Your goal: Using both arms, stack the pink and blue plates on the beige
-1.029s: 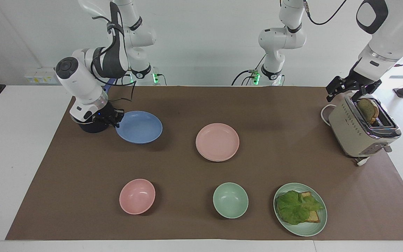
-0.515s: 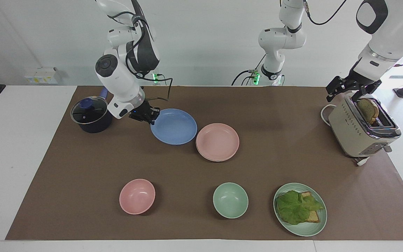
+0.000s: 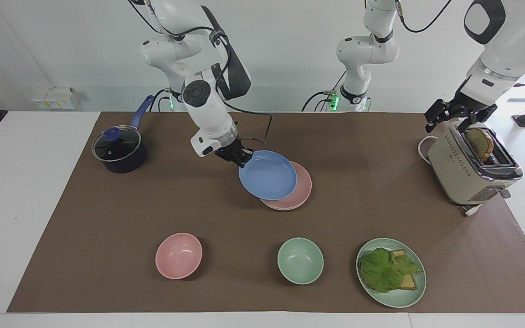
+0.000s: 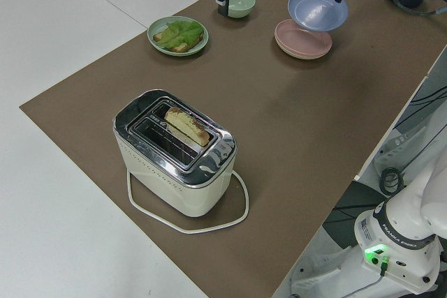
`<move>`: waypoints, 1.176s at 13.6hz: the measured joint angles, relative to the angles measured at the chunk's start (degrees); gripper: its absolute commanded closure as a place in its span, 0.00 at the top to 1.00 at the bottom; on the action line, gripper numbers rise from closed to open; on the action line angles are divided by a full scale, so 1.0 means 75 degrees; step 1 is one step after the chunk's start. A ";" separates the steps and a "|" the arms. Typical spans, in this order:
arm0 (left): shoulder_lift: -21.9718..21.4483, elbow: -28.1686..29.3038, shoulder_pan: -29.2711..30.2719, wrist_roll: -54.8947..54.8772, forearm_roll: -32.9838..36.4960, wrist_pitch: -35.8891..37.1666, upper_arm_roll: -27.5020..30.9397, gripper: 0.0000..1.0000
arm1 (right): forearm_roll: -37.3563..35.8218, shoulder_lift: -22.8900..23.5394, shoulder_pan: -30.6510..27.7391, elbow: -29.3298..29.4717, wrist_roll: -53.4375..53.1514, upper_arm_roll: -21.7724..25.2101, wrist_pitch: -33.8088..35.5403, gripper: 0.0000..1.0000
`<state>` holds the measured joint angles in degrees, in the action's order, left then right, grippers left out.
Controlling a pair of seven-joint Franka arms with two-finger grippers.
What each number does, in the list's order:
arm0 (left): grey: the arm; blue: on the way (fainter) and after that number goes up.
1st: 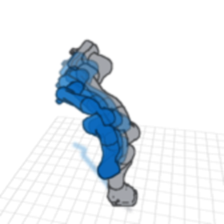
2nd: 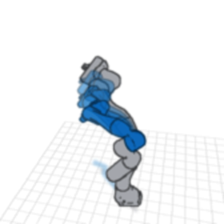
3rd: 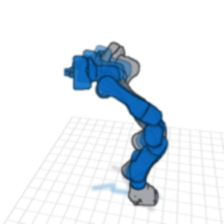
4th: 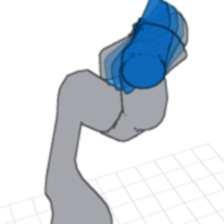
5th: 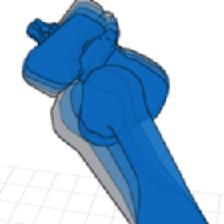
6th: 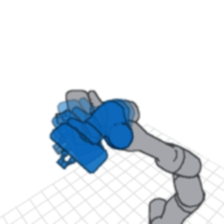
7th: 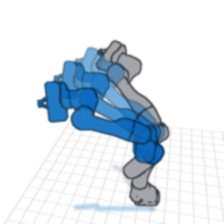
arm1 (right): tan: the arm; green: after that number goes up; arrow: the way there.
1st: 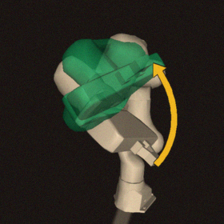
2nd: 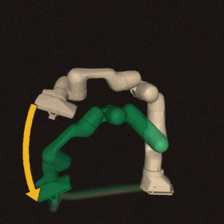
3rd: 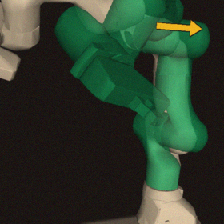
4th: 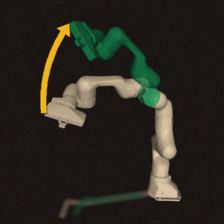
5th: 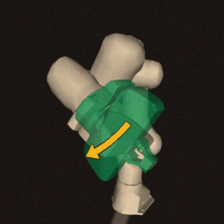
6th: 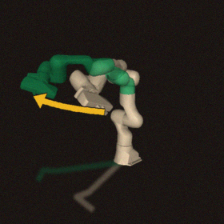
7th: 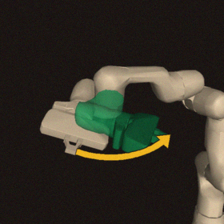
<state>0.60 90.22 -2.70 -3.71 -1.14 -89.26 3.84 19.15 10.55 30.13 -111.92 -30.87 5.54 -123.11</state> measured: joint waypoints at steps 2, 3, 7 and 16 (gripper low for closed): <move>0.0000 0.0000 0.0000 0.0000 0.0000 0.0000 0.0000 1.00 | 0.0214 0.0193 0.0173 0.0011 -0.0042 0.0001 -0.0237 0.00; 0.0000 0.0000 0.0000 0.0000 0.0000 0.0000 0.0000 1.00 | 0.0305 0.0308 0.0259 0.0013 -0.0042 0.0002 -0.0360 0.00; 0.0000 0.0000 0.0000 0.0000 0.0000 0.0000 0.0000 1.00 | 0.0504 0.0707 0.0581 0.0014 -0.0062 0.0003 -0.0862 0.00; 0.0000 0.0000 0.0000 0.0000 0.0000 0.0000 0.0000 1.00 | 0.0548 0.0784 0.0455 0.0017 -0.0061 0.0068 -0.0876 0.85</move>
<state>0.60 90.22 -2.70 -3.71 -1.14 -89.26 3.84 23.26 16.43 33.54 -111.78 -31.33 6.05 -129.67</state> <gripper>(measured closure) 0.000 0.903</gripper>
